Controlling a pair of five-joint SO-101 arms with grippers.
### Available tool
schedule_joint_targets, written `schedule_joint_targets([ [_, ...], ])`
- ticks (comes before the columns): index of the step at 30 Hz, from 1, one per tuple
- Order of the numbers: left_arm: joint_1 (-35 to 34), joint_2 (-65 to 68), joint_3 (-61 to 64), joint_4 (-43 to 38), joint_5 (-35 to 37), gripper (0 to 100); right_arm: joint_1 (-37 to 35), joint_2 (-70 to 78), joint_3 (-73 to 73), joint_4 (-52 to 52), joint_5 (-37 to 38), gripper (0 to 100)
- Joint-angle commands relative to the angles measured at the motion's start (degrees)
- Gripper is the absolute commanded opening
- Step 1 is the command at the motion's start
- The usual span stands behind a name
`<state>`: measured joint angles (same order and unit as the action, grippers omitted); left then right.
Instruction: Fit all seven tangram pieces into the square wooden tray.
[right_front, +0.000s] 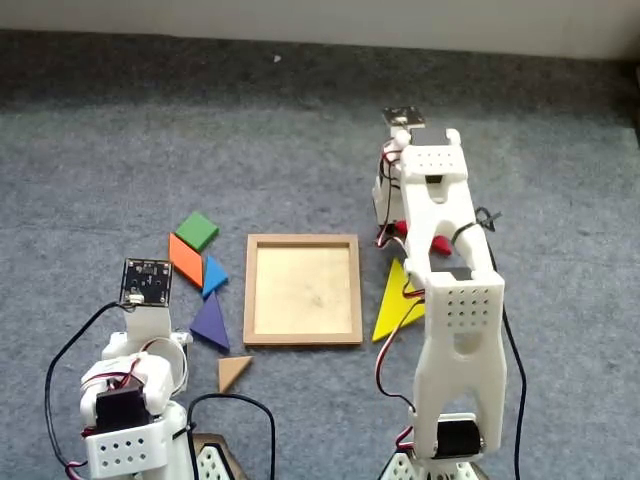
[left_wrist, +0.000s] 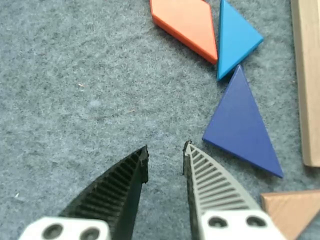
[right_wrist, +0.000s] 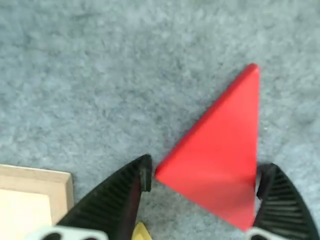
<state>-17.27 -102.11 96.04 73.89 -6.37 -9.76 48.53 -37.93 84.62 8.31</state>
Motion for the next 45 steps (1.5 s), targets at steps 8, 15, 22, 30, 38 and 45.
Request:
schedule_joint_targets([
  [8,-0.9,-1.7,1.1,-0.8,0.4,13,0.8,-1.2,-2.2,2.3,-0.1,18.9],
  [15,-0.9,-1.7,1.1,-0.8,0.4,13,0.5,-7.0,-7.3,10.5,1.4,18.0],
  [22,-0.9,-1.7,1.1,-1.0,0.4,13,-2.8,-13.5,-7.1,16.1,1.2,18.0],
  [30,-0.9,-1.7,1.1,-1.0,0.4,13,-6.7,-26.4,3.8,14.6,1.0,18.2],
  [38,-0.9,-1.7,1.1,-0.9,0.4,13,0.0,-28.5,15.4,2.7,1.4,30.0],
  [45,-0.9,-1.7,1.1,-0.9,0.4,13,2.7,-28.5,22.5,-7.4,3.0,37.8],
])
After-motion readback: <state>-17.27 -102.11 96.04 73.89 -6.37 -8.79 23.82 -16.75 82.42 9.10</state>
